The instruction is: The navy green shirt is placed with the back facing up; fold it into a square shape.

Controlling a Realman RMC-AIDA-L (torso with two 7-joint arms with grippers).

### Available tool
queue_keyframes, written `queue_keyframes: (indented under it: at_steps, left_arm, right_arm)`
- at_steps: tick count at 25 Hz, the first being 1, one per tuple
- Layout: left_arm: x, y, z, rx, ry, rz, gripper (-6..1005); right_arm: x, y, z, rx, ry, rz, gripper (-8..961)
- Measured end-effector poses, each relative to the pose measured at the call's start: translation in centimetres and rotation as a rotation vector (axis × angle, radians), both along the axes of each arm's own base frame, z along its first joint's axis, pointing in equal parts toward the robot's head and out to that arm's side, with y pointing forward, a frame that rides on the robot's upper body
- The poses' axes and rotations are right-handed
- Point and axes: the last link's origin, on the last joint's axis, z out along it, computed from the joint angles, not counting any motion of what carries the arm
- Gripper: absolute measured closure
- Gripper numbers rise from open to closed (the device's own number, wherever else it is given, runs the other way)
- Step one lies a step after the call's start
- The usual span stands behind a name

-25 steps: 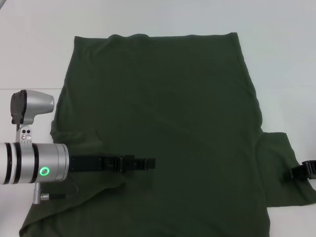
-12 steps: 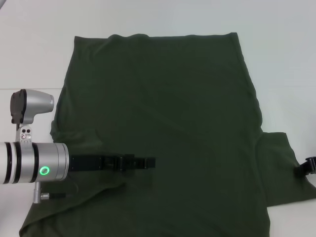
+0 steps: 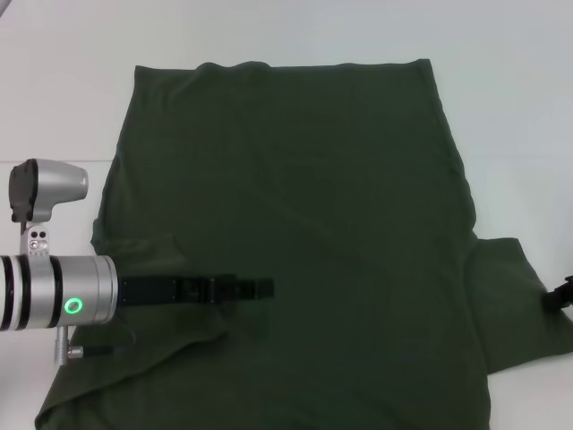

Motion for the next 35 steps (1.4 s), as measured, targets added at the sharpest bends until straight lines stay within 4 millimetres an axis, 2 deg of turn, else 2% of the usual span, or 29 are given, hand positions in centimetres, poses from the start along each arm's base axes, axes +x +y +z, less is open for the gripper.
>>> queue_keyframes:
  at_steps: [15,22,35]
  left_arm:
    - [-0.1,0.3,0.5,0.019,-0.002,0.006,114]
    - [-0.1,0.5,0.8,0.024,-0.002,0.008,114]
    - [0.0,0.8,1.3,0.036,-0.004,0.013,115]
  right_arm:
    - [0.6,-0.9,4.2,0.084,0.019,-0.028,926]
    - [0.2,-1.0,5.2,0.095,0.023,-0.026,919]
    - [0.8,-2.1,7.0,0.122,0.028,-0.064,905]
